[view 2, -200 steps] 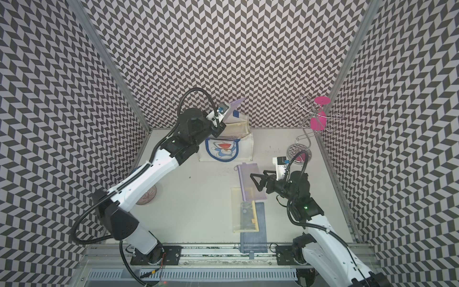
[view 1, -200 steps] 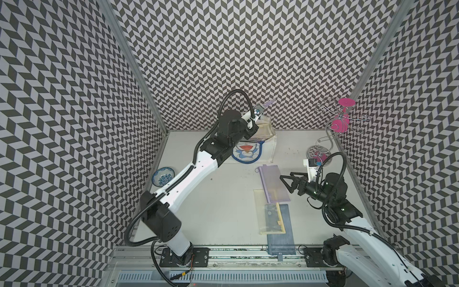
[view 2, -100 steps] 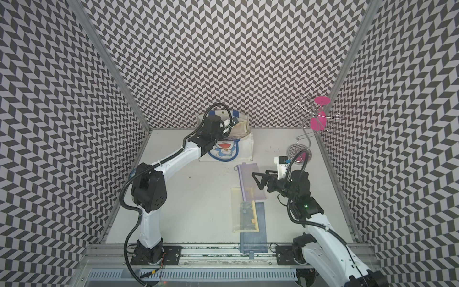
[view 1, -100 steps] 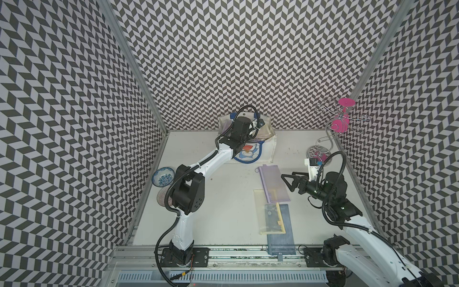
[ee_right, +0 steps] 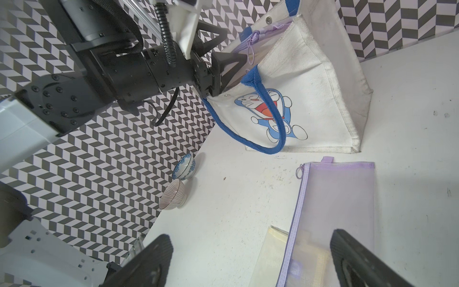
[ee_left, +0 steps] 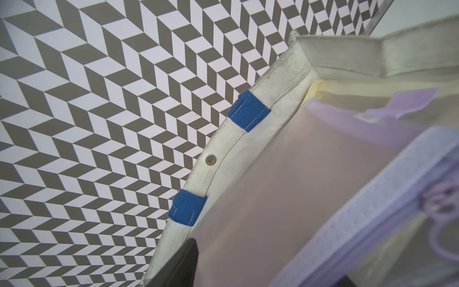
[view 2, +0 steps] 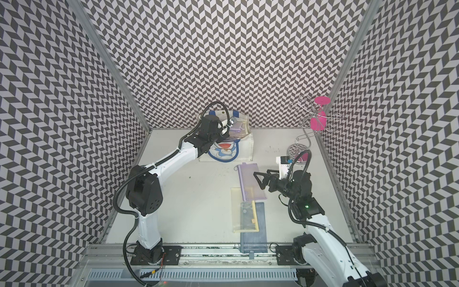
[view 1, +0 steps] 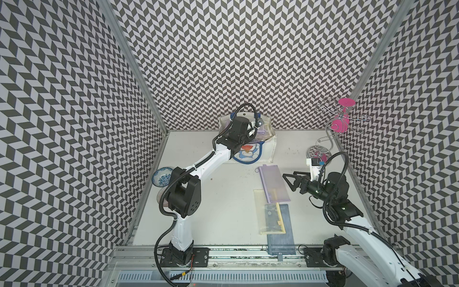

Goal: Put the pencil pouch into the canvas bag
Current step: Place the pencil pouch in the canvas bag.

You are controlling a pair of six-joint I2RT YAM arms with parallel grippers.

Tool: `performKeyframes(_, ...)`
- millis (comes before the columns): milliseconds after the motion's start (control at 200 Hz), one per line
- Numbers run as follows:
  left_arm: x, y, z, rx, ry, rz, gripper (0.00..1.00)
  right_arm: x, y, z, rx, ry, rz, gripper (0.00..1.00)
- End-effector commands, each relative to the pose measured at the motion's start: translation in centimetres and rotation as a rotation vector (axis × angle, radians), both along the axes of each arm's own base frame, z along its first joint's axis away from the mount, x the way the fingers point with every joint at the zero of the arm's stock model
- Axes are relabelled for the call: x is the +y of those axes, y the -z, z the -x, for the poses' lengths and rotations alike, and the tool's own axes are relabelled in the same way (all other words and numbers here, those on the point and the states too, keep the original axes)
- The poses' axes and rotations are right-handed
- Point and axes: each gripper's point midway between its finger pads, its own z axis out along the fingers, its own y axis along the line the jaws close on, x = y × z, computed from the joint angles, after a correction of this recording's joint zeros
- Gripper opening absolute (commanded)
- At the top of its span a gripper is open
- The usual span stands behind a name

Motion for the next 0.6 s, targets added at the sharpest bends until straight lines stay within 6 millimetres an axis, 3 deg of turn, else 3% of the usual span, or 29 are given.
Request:
performKeyframes(0, 0.1, -2.4, 3.0, 0.106, 0.047, 0.191, 0.72, 0.0, -1.2, -0.1, -0.055, -0.005, -0.018, 1.0)
performKeyframes(185, 0.0, -1.6, 5.8, 0.316, 0.018, 0.346, 0.73, 0.0, -1.4, 0.0, -0.059, -0.01, -0.018, 1.0)
performKeyframes(320, -0.3, -5.2, 6.2, 0.341, 0.027, 0.546, 0.7, -0.2, -1.4, 0.1, -0.06, 0.002, -0.021, 1.0)
performKeyframes(416, -0.5, -6.1, 3.6, 0.379, 0.022, 0.672, 0.68, -0.1, -0.9, -0.1, -0.036, 0.006, -0.02, 1.0)
performKeyframes(521, -0.6, -3.4, -1.0, 0.453, -0.086, 0.681, 0.64, -0.3, -0.5, -0.4, -0.017, 0.015, -0.003, 0.99)
performKeyframes(596, -1.1, -1.5, -3.0, 0.481, -0.137, 0.67, 0.64, -0.4, -0.5, -0.3, -0.02, 0.024, 0.006, 0.99)
